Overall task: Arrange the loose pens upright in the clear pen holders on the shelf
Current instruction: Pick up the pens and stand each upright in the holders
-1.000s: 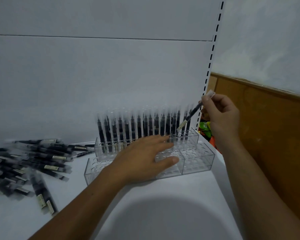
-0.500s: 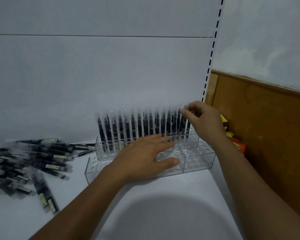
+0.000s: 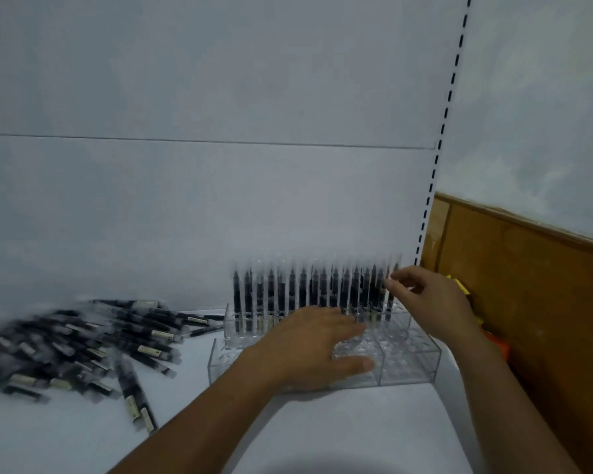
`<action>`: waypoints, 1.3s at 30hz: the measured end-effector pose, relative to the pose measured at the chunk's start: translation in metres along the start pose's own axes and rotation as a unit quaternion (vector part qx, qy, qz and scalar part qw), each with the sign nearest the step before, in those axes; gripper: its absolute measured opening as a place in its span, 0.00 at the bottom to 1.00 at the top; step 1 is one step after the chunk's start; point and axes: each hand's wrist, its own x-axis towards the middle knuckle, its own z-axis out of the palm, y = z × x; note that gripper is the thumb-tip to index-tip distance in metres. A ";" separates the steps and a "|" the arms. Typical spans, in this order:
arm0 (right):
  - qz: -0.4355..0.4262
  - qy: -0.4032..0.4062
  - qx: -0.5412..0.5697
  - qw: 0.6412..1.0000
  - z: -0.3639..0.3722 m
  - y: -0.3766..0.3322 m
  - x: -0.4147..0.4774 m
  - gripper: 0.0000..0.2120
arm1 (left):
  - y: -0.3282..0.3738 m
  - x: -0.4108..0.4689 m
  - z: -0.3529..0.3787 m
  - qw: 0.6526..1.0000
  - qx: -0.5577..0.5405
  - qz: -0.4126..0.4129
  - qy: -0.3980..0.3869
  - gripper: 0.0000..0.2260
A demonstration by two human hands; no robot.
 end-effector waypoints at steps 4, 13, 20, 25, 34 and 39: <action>-0.015 -0.075 -0.077 0.994 -0.013 -0.015 -0.004 0.11 | -0.006 -0.016 -0.021 0.999 0.016 -0.032 -0.009 0.31; -0.137 -0.212 -0.088 0.964 0.012 -0.114 -0.029 0.21 | -0.056 -0.122 -0.036 0.984 -0.002 -0.158 0.081 0.37; -0.254 -0.315 -0.093 0.909 0.079 -0.207 -0.072 0.24 | -0.099 -0.215 -0.023 0.953 -0.018 -0.289 0.092 0.30; -0.300 -0.390 -0.139 0.860 0.136 -0.245 -0.102 0.19 | -0.123 -0.263 -0.005 0.936 -0.048 -0.343 0.060 0.32; -0.292 -0.294 -0.104 0.904 0.178 -0.250 -0.117 0.11 | -0.130 -0.281 0.013 0.918 -0.096 -0.356 0.147 0.25; -0.219 -0.304 -0.031 0.927 0.184 -0.246 -0.119 0.17 | -0.130 -0.282 0.014 0.913 -0.105 -0.346 0.192 0.19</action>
